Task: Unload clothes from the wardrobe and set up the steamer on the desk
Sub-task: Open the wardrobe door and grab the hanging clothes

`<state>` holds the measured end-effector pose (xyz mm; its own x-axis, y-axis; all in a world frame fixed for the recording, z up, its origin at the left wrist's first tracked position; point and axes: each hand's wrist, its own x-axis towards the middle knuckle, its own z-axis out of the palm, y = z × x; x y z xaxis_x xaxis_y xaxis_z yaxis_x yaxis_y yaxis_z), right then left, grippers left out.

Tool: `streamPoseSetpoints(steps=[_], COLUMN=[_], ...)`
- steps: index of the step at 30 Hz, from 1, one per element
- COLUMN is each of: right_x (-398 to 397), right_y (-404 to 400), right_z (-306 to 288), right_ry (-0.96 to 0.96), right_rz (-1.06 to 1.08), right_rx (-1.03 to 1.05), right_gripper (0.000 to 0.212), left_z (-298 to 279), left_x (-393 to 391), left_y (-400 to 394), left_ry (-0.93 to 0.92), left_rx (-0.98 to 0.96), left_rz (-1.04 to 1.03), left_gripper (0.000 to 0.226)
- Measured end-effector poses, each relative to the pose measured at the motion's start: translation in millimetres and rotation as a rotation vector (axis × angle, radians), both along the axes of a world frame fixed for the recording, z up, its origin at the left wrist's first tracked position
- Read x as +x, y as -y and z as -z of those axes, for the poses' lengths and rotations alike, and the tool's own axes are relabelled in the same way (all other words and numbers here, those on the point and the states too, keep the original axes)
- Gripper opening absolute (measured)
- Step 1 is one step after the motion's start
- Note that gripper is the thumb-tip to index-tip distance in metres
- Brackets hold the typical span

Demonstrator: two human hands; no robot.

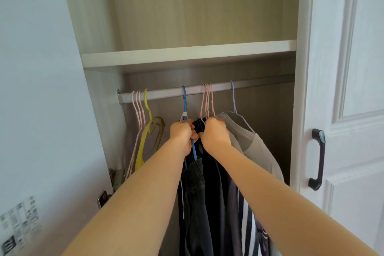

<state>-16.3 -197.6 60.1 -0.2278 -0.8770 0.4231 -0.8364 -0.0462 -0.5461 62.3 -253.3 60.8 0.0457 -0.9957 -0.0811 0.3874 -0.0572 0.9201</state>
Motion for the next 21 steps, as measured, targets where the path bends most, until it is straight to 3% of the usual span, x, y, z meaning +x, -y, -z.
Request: streamPoseSetpoints(steps=[6, 13, 21], right_x=[6, 9, 0], right_y=[-6, 12, 0], right_z=[-3, -18, -27], right_ry=[0.035, 0.572, 0.834], right_rz=[0.014, -0.095, -0.153], right_rx=[0.052, 0.139, 0.055], right_gripper=[0.013, 0.029, 0.028], left_z=[4, -9, -32], left_x=[6, 13, 15], left_y=[4, 8, -9], left_ry=[0.022, 0.115, 0.014], left_rx=[-0.032, -0.032, -0.094], left_rz=[-0.015, 0.003, 0.064], left_gripper=[0.011, 0.019, 0.022])
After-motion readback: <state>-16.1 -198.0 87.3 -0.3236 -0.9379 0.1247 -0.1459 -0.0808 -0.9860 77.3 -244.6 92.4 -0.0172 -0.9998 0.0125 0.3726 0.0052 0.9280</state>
